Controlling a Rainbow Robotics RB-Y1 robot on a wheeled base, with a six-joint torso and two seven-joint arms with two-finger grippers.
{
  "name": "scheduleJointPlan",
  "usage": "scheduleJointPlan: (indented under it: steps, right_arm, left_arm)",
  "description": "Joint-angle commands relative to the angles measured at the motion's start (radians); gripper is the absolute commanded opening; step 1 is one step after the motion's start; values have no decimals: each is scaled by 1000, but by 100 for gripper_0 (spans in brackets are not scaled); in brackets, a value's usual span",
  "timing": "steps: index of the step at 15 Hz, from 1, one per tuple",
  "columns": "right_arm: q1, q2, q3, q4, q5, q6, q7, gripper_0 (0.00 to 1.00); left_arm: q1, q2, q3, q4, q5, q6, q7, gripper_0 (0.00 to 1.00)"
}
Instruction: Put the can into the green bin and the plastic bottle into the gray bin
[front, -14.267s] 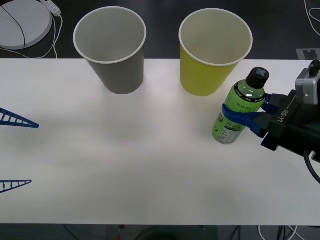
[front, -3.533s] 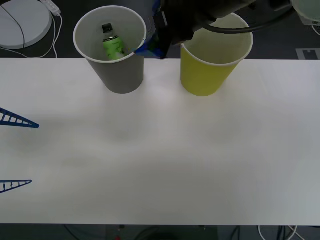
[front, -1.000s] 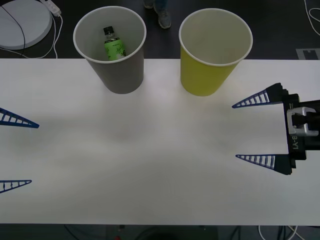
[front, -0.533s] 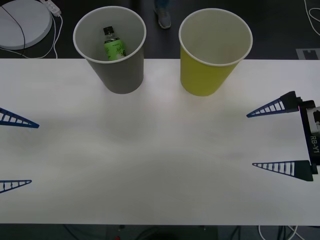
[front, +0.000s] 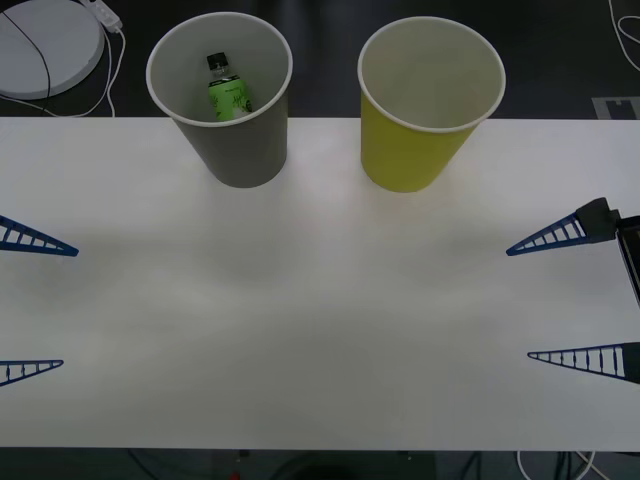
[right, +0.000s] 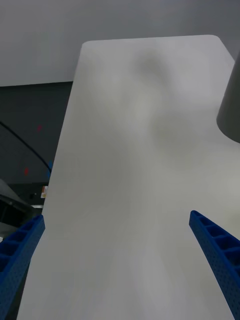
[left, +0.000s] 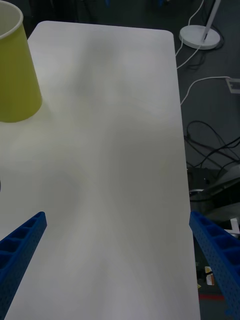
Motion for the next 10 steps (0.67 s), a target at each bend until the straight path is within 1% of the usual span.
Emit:
scheduleJointPlan:
  steps: [1,10]
  right_arm:
    - [19,0,-10,-9,-11,-6,11,100]
    - [38,0,-24,-15,-16,-7,2,100]
  left_arm:
    - [0,0,0,0,0,0,0,100]
    - [0,0,0,0,0,0,0,100]
